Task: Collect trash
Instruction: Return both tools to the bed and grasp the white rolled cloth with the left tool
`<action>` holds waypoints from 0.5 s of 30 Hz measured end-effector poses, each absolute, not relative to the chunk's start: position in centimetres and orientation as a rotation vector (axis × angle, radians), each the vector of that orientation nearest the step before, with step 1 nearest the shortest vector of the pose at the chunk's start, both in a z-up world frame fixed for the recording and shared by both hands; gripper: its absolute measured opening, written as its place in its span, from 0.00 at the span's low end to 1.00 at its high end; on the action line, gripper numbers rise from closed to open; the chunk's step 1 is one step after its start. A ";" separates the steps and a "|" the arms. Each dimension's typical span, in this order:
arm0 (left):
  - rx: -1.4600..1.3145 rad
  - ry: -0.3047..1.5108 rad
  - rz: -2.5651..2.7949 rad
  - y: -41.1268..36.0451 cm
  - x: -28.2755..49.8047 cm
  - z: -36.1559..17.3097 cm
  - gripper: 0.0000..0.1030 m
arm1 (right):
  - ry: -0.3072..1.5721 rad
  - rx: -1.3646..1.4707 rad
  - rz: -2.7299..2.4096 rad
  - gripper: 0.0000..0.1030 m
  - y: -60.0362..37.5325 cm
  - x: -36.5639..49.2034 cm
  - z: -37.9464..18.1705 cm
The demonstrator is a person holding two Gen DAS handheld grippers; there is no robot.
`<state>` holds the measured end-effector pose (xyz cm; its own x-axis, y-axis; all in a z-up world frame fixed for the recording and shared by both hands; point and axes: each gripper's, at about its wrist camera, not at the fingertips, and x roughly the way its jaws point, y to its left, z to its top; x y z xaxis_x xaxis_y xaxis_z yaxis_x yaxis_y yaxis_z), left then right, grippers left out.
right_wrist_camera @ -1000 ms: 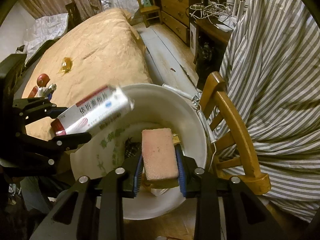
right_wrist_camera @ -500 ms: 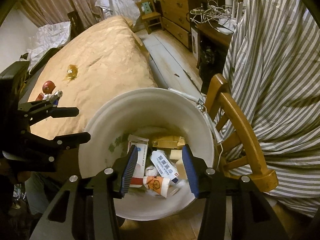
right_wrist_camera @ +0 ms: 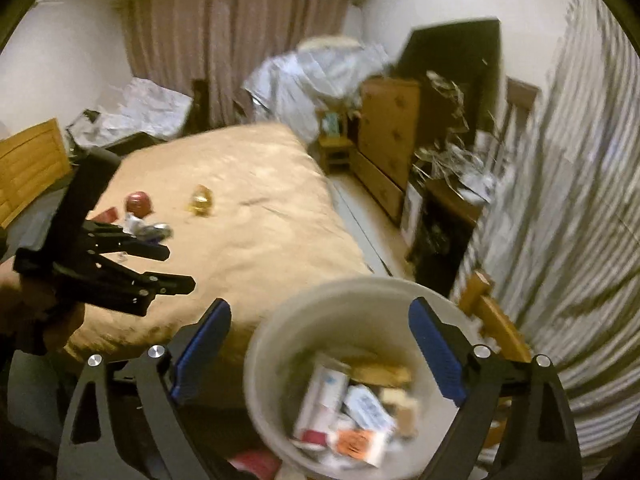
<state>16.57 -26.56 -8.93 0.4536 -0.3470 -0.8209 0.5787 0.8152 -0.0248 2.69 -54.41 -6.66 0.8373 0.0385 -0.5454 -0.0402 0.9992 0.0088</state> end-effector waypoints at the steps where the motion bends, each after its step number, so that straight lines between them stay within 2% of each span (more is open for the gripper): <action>1: 0.258 0.941 -0.553 -24.7 16.9 -9.3 0.67 | 0.568 -0.008 0.058 0.88 -53.3 2.8 -6.9; 6: 0.195 0.923 -0.379 -16.1 18.8 -10.9 0.67 | 0.570 0.008 0.167 0.88 -47.3 4.4 -8.3; 12: -0.005 0.951 -0.174 -4.0 23.3 -13.9 0.67 | 0.611 0.034 0.236 0.88 -42.6 6.6 -10.2; 15: -0.058 0.956 -0.143 -1.1 25.0 -15.1 0.62 | 0.643 0.039 0.255 0.88 -40.9 8.1 -11.6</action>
